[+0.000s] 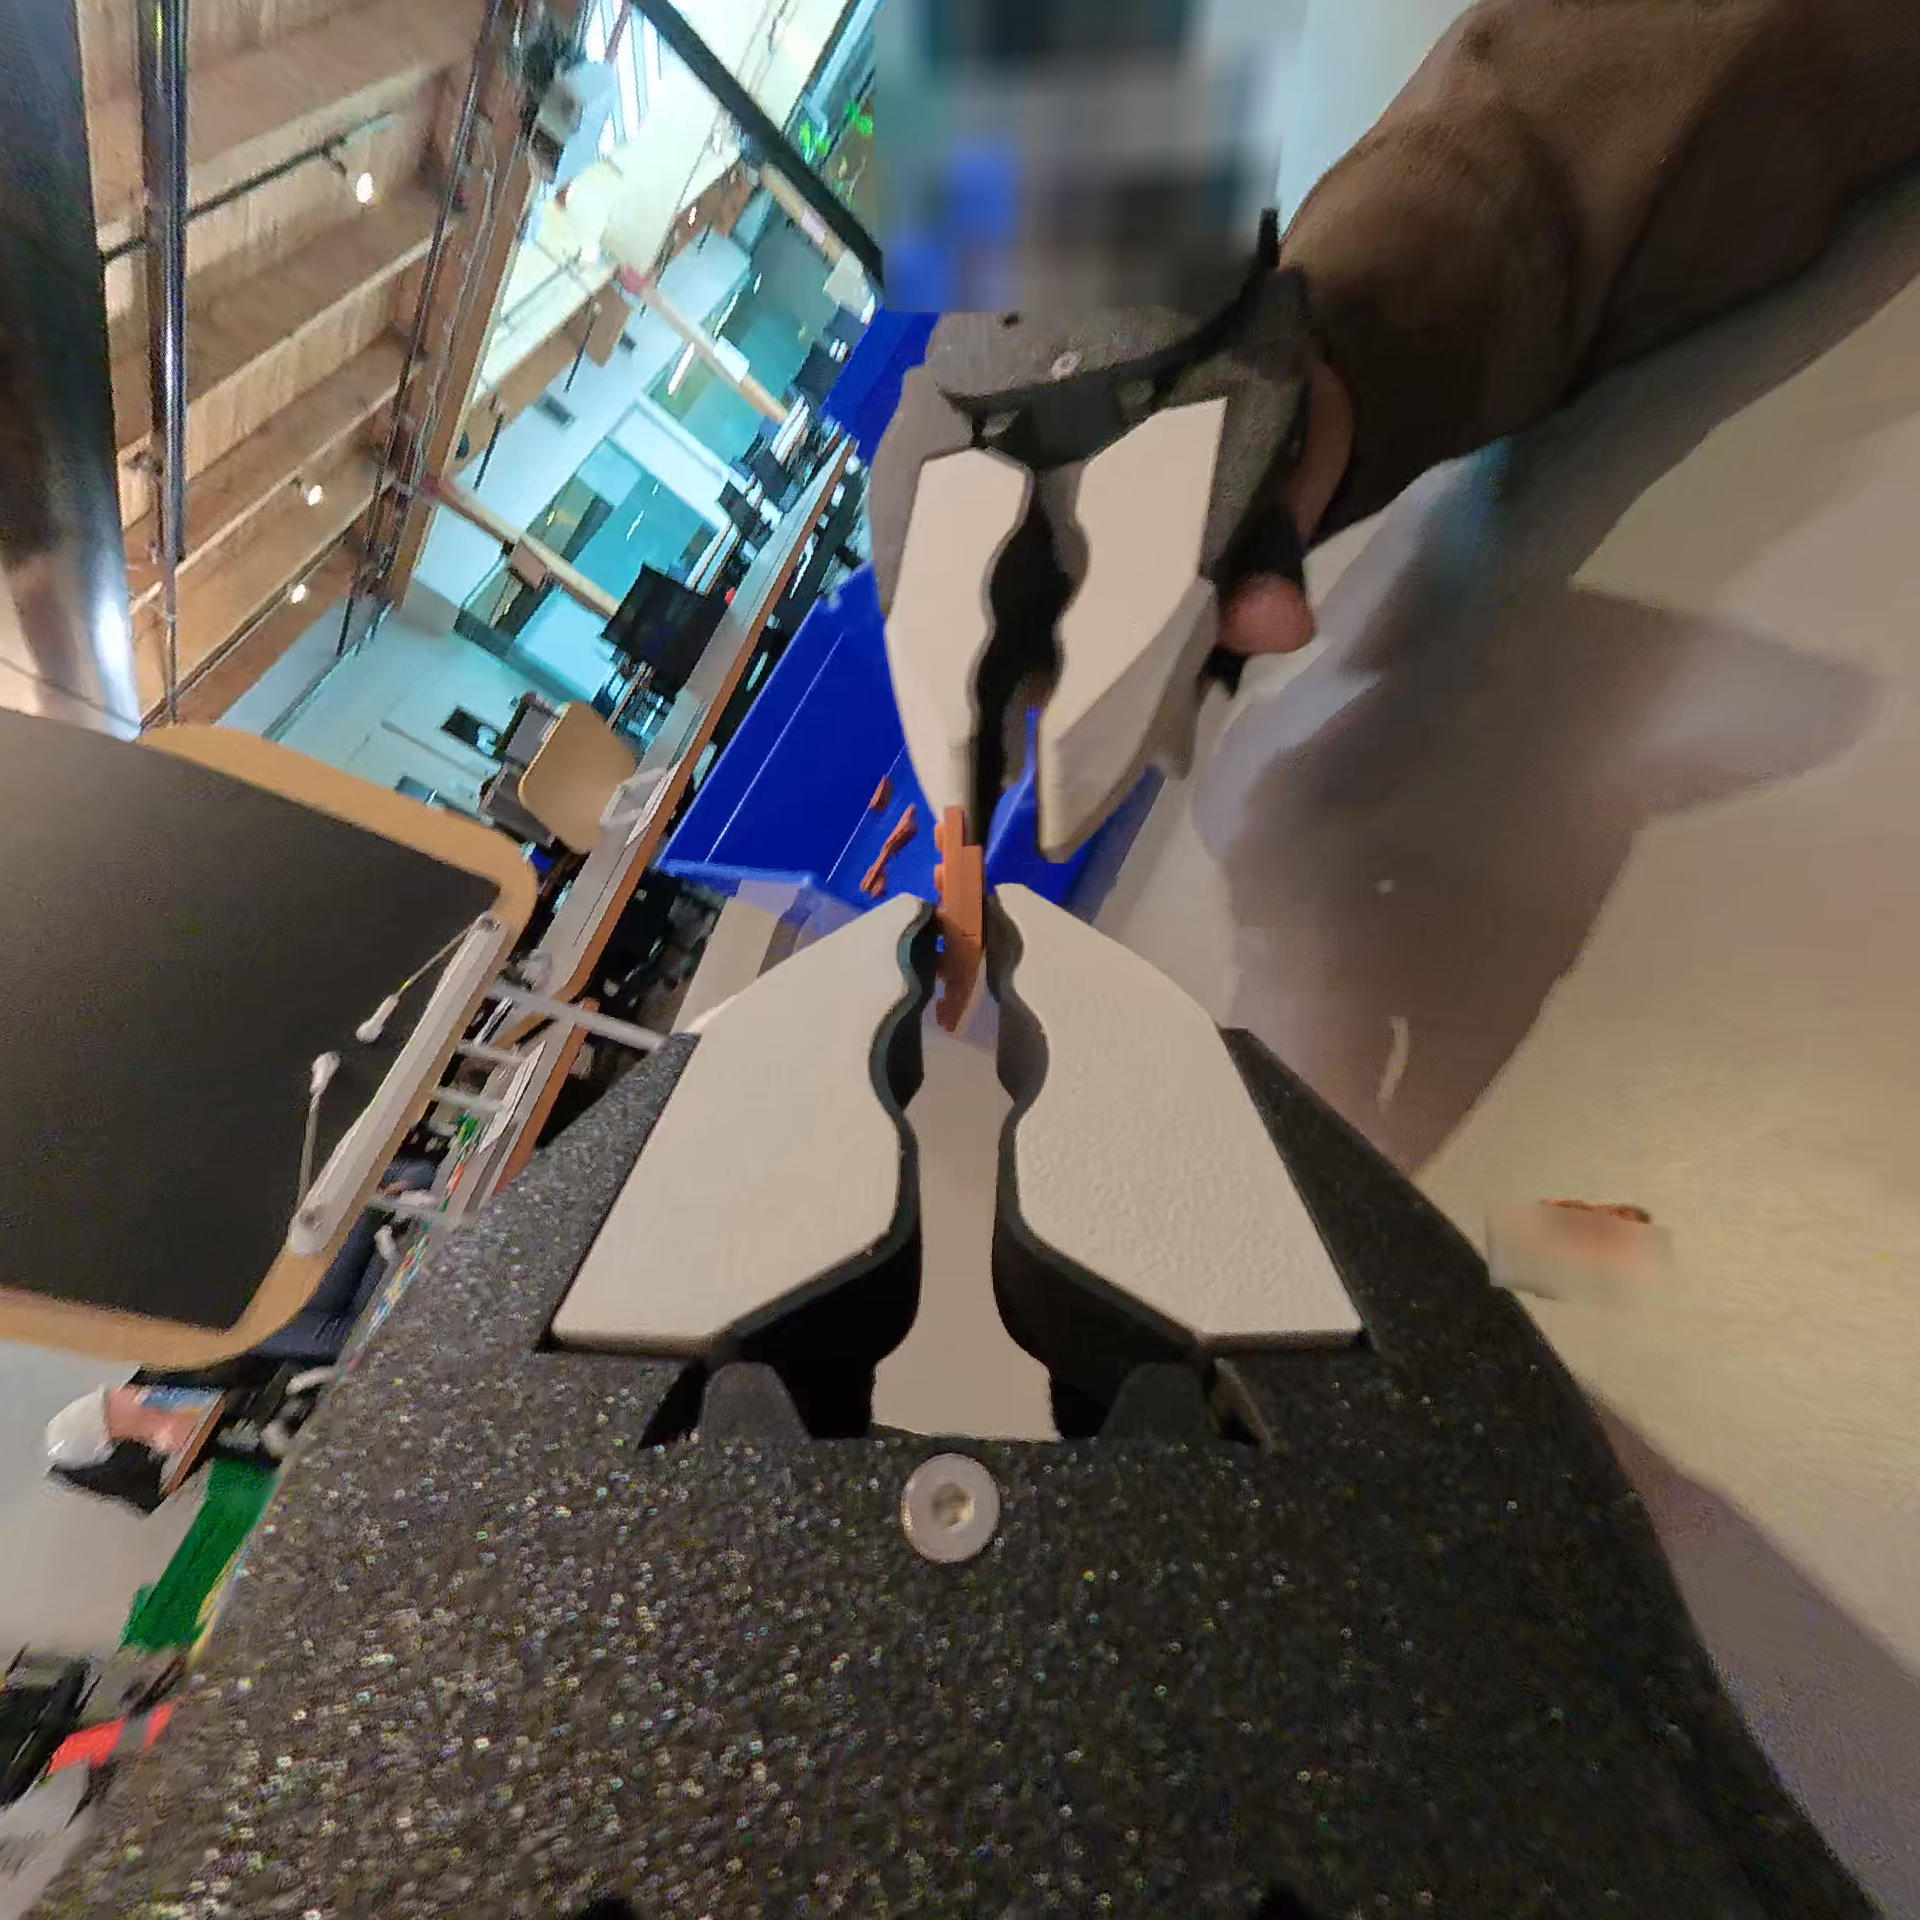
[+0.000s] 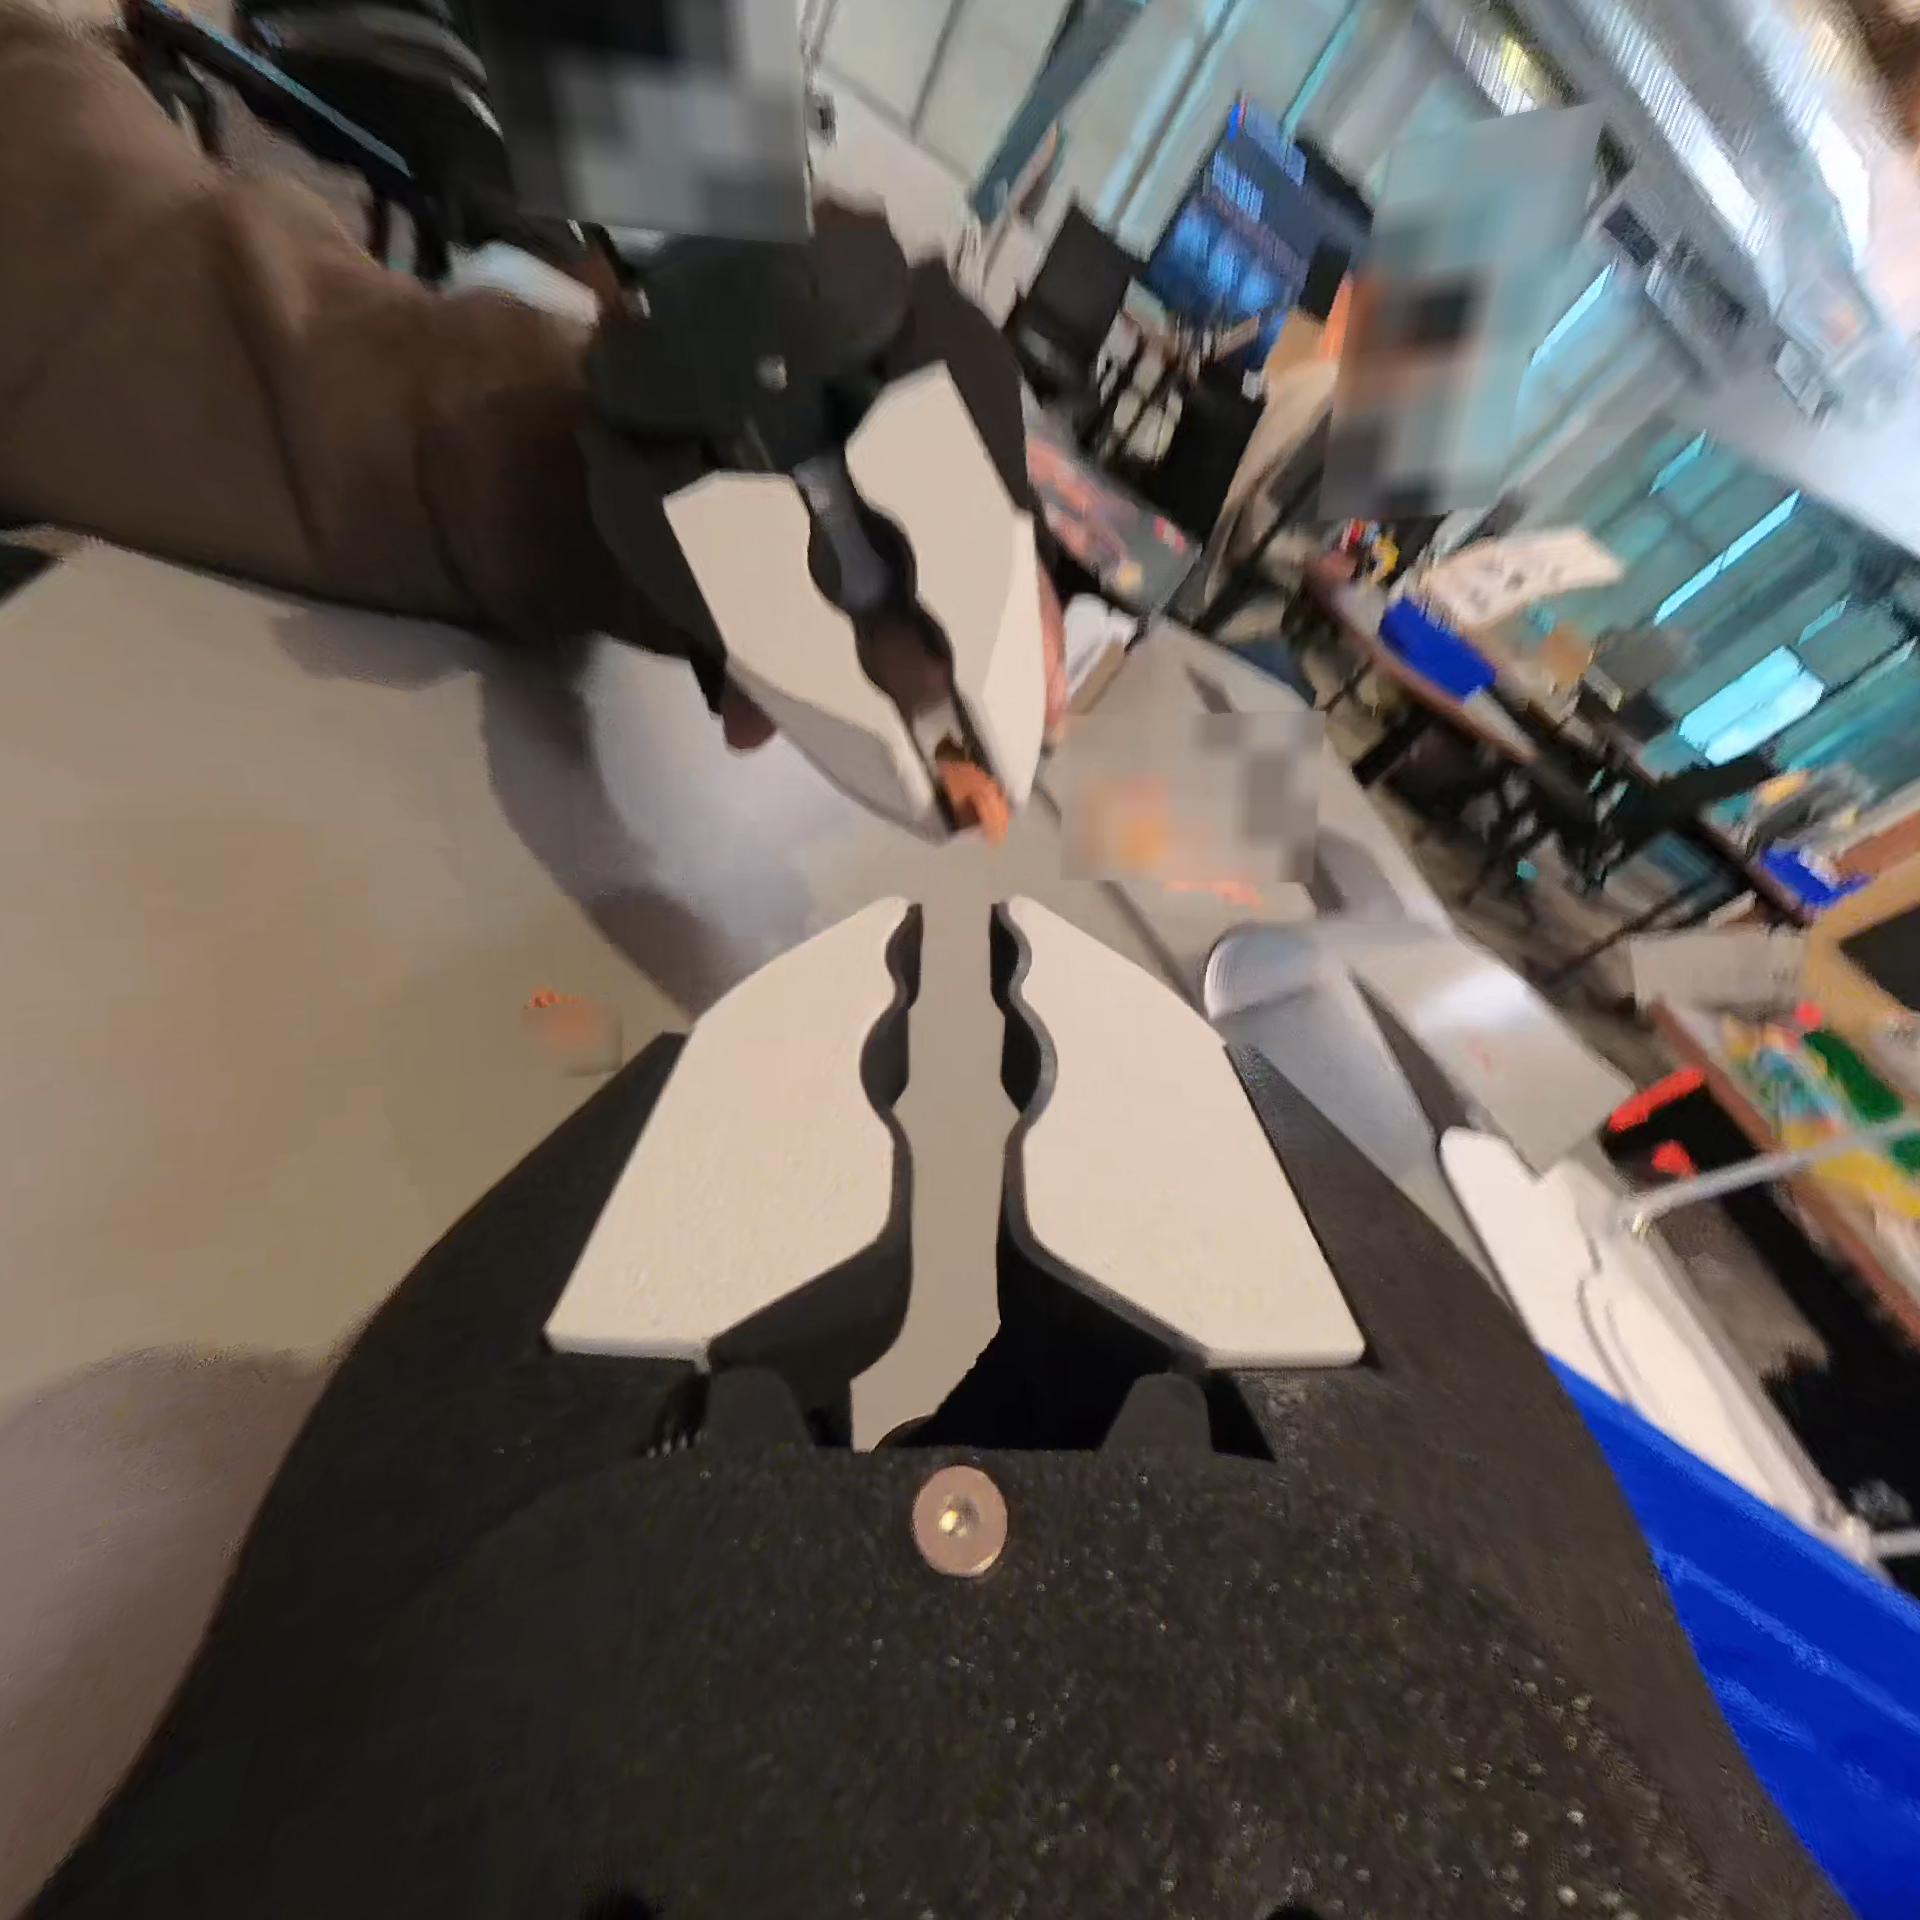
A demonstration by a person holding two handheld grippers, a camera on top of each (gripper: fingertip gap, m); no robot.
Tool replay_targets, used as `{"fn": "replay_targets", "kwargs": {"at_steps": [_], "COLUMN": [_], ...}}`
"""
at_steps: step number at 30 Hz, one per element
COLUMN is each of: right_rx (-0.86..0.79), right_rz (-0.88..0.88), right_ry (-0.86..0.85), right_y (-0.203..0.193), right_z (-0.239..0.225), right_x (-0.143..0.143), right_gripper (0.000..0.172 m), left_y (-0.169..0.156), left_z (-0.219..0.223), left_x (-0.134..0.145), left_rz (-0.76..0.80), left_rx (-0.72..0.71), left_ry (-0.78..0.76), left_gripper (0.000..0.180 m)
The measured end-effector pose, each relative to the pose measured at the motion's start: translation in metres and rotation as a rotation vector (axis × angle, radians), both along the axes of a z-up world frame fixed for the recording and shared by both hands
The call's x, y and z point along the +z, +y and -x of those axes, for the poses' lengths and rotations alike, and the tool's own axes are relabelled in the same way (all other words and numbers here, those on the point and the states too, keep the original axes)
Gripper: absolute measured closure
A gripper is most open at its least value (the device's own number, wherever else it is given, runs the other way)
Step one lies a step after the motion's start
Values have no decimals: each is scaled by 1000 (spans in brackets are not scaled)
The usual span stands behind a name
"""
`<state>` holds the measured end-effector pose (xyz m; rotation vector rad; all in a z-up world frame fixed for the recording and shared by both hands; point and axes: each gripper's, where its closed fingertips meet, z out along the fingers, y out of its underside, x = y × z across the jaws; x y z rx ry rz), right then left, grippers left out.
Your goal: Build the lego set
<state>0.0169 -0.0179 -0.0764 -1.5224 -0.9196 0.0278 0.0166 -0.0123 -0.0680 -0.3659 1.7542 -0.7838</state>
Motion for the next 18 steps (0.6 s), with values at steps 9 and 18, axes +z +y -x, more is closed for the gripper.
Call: {"fn": "replay_targets", "kwargs": {"at_steps": [9,18], "right_rx": [198,300], "right_rz": [453,524], "right_ry": [-204,-197], "right_y": [-25,-8], "right_z": [54,62], "right_x": [-92,-104], "right_gripper": [143,142], "left_y": [62,31], "left_z": [-5,5], "left_x": [-14,-23], "left_rz": [-127,-106], "left_rx": [282,75], "left_ry": [57,115], "left_gripper": [172,172]}}
